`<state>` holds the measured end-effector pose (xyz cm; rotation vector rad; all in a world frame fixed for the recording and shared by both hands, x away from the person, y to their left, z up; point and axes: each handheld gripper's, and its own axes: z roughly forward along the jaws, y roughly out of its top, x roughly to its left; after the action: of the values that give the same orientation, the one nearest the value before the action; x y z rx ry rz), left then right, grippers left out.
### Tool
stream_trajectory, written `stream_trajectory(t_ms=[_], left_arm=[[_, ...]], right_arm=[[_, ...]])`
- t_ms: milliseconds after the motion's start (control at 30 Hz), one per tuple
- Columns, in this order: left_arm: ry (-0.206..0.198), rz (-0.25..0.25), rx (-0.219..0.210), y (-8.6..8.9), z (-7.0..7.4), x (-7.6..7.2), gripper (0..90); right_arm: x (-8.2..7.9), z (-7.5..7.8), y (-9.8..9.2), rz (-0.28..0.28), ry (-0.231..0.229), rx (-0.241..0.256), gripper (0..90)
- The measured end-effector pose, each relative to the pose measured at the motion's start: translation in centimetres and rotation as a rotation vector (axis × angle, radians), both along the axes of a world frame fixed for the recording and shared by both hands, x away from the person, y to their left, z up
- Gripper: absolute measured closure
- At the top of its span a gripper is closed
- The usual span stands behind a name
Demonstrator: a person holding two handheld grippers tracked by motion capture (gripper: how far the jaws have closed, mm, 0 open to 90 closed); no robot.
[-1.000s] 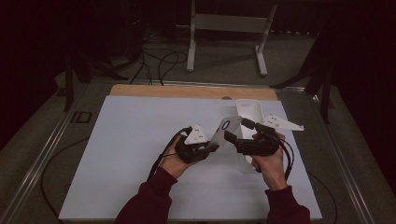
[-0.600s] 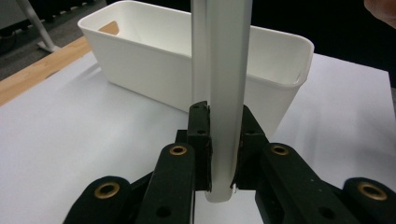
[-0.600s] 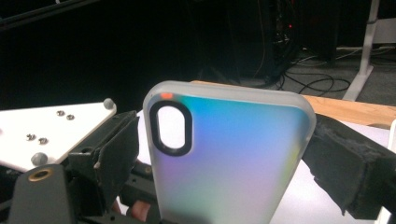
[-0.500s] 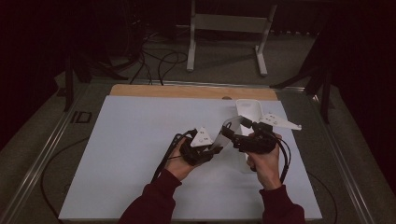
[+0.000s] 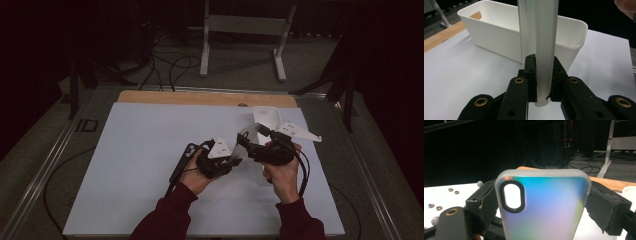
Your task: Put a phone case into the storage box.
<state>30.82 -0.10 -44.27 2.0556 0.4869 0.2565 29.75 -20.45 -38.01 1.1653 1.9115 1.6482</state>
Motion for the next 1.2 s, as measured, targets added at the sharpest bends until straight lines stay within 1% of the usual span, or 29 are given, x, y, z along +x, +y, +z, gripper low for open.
stream_trajectory(t_ms=[133, 333, 433, 533, 600, 700, 767, 867, 967, 1000, 1067, 1100, 1133, 1200], left_arm=[[0.005, 0.003, -0.003, 0.0, 0.0, 0.0, 80.4], [-0.002, 0.004, 0.004, 0.1, 0.1, 0.0, 79.5], [-0.004, 0.012, 0.000, 0.2, 0.2, -0.1, 75.9], [0.002, 0.017, -0.002, 0.4, 0.3, 0.1, 71.1], [0.006, 0.021, -0.003, 0.5, 0.3, 0.1, 68.1], [0.010, 0.028, -0.006, 0.9, 0.4, 0.2, 61.7], [0.016, 0.040, -0.016, 1.3, 0.5, 0.3, 57.8], [0.013, 0.060, -0.027, 1.7, 0.7, 0.5, 51.4], [0.003, 0.095, -0.028, 2.2, 1.0, 0.6, 42.8], [-0.005, 0.108, -0.026, 2.3, 1.0, 0.5, 37.7], [-0.021, 0.138, -0.019, 2.7, 1.2, 0.5, 31.8], [-0.020, 0.145, -0.020, 2.9, 1.3, 0.5, 27.3], [-0.023, 0.156, -0.017, 3.1, 1.4, 0.6, 25.8], [-0.026, 0.186, -0.019, 3.4, 1.5, 0.6, 19.1]], right_arm=[[0.1, 0.0, 0.0, 0.005, 0.005, 0.000, 16.6], [0.2, 0.0, -0.1, 0.012, 0.006, -0.002, 16.7], [0.2, 0.1, -0.1, 0.007, 0.002, -0.020, 16.8], [0.3, 0.1, -0.2, -0.002, -0.001, -0.026, 16.8], [0.3, 0.1, -0.3, -0.005, 0.003, -0.020, 16.8], [0.4, 0.1, -0.3, -0.008, 0.000, -0.024, 16.8], [0.4, 0.1, -0.4, -0.014, -0.004, -0.027, 16.8], [0.5, 0.2, -0.3, -0.012, -0.004, -0.031, 16.8], [0.5, 0.3, -0.3, -0.016, -0.004, -0.029, 16.8], [0.6, 0.3, -0.3, -0.013, -0.006, -0.032, 16.8], [0.6, 0.3, -0.3, -0.014, -0.009, -0.035, 16.8], [0.7, 0.4, -0.3, -0.018, -0.010, -0.036, 16.8], [0.7, 0.4, -0.3, -0.020, -0.012, -0.035, 16.8], [0.7, 0.5, -0.3, -0.025, -0.013, -0.032, 16.8]])
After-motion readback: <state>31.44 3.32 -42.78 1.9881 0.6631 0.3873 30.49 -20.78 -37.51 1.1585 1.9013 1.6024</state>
